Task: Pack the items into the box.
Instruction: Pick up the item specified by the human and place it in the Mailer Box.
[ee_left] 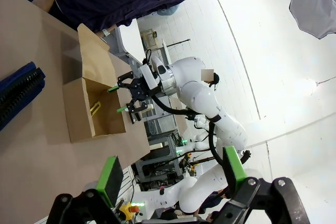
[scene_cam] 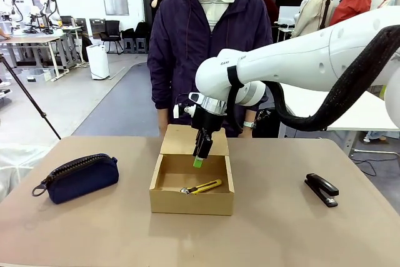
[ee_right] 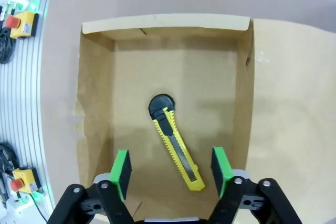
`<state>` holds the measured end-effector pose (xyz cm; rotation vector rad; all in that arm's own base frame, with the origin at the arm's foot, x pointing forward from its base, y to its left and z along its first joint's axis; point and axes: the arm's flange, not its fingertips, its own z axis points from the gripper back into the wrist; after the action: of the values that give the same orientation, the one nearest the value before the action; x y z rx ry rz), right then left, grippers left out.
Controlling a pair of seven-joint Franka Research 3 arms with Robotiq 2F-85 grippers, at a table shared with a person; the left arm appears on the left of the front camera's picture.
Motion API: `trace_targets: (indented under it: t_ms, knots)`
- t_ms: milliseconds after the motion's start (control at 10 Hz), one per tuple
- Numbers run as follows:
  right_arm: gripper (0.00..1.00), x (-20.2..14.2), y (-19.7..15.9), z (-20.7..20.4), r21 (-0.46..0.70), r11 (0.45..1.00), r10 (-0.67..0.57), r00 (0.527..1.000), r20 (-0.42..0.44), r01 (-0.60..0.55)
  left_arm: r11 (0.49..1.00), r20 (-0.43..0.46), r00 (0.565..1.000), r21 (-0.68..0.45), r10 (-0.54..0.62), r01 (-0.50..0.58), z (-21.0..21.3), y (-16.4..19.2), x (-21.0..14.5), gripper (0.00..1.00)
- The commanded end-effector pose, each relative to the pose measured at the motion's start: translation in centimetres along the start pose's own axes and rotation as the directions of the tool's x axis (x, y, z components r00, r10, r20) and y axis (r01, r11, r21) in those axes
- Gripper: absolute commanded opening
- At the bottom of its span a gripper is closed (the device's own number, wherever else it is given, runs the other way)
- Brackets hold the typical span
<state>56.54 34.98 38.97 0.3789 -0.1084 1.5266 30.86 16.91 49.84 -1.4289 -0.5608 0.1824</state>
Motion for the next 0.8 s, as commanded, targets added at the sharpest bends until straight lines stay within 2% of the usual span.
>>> trace_targets:
  t_ms: [0, 200, 300, 400, 500, 600, 700]
  knots:
    - [1.0, 0.0, -0.3, 0.5, 0.005, 0.998, -0.06, 0.998, -0.028, 0.06, 1.0, 0.006, 1.0, -0.024, -0.014, 0.014, 0.0, -0.2, 0.1, 1.0]
    - [1.0, -2.9, -0.2, 2.3, 0.015, 0.983, -0.184, 0.979, -0.086, 0.185, 1.0, 0.006, 1.0, -0.024, -0.014, 0.014, 0.0, -0.2, 0.1, 1.0]
    - [1.0, -6.4, -0.1, 4.7, 0.011, 0.947, -0.32, 0.943, -0.093, 0.322, 1.0, 0.006, 1.0, -0.024, -0.014, 0.014, 0.0, -0.2, 0.1, 1.0]
    - [1.0, -11.0, 0.3, 7.2, 0.028, 0.884, -0.461, 0.882, -0.096, 0.466, 1.0, 0.006, 1.0, -0.024, -0.014, 0.014, 0.0, -0.2, 0.1, 1.0]
    - [1.0, -16.3, 1.1, 9.5, 0.089, 0.796, -0.59, 0.8, -0.109, 0.599, 1.0, 0.006, 1.0, -0.024, -0.014, 0.014, 0.0, -0.2, 0.1, 1.0]
    - [1.0, -21.1, 1.9, 11.6, 0.171, 0.707, -0.686, 0.724, -0.07, 0.687, 1.0, 0.006, 1.0, -0.024, -0.014, 0.014, 0.0, -0.2, 0.1, 1.0]
    - [1.0, -26.1, 3.1, 13.7, 0.271, 0.574, -0.805, 0.593, 0.012, 0.773, 1.0, 0.006, 1.0, -0.024, -0.014, 0.014, 0.0, -0.2, 0.1, 1.0]
